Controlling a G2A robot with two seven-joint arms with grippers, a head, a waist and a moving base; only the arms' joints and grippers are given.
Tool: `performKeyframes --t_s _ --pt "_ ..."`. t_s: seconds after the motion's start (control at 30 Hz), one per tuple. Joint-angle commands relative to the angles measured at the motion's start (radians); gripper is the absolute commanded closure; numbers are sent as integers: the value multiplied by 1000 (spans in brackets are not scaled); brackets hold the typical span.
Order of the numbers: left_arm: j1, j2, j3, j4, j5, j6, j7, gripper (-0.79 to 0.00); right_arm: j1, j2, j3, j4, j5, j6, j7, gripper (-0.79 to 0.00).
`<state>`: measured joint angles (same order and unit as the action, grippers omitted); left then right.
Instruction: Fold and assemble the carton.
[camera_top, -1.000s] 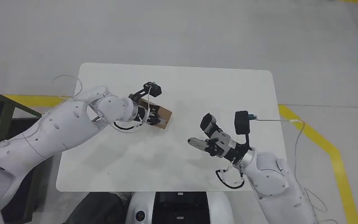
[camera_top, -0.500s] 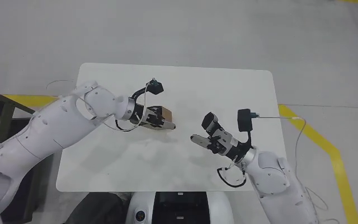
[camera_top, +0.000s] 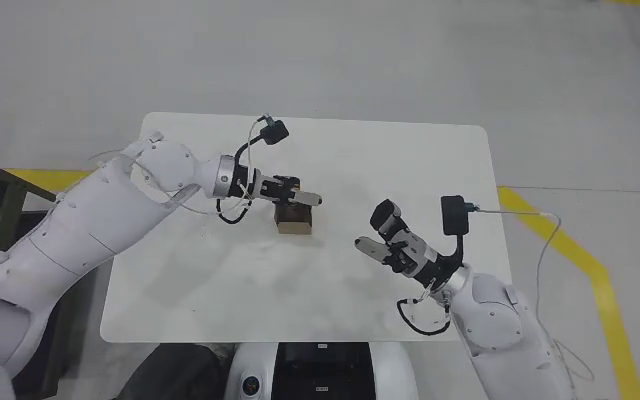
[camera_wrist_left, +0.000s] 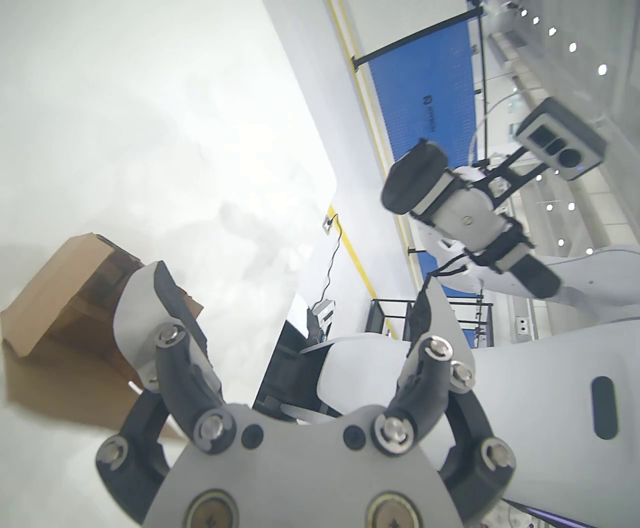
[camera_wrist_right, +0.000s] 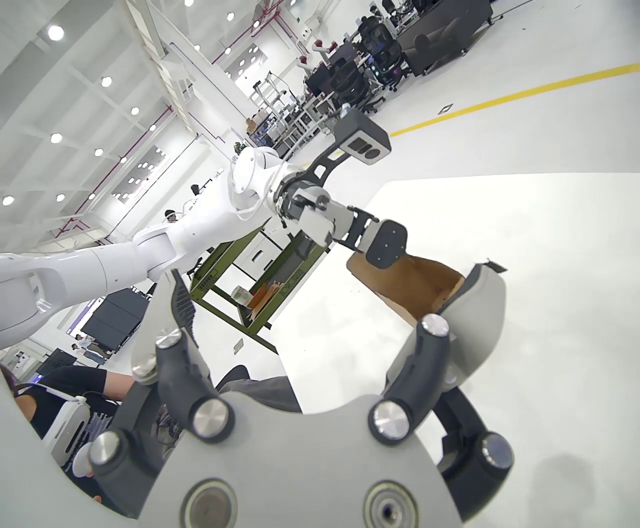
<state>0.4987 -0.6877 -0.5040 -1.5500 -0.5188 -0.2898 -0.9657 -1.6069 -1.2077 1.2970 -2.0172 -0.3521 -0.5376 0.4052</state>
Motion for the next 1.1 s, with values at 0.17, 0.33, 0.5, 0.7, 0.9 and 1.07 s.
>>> performKeyframes --t_s 0.17,0.33,0.5,0.7,0.9,1.07 --pt "50 35 -131 20 -154 -75 -27 -785 15 2 -19 8 1 0 10 -785" --pt "75 47 -197 73 -149 -95 6 -785 46 -1 -67 10 -48 39 19 -785" --pt "98 51 -244 152 -145 -125 21 -785 93 -12 -156 15 -151 128 1 -785" --pt "127 58 -305 234 -166 -172 19 -785 187 -43 -319 54 -280 307 -45 -785" --pt "175 69 -370 283 -208 -230 -18 -785 323 -88 -461 136 -307 525 -23 -785" --pt "217 78 -428 327 -208 -333 -18 -785 447 -131 -555 222 -307 635 -4 -785"
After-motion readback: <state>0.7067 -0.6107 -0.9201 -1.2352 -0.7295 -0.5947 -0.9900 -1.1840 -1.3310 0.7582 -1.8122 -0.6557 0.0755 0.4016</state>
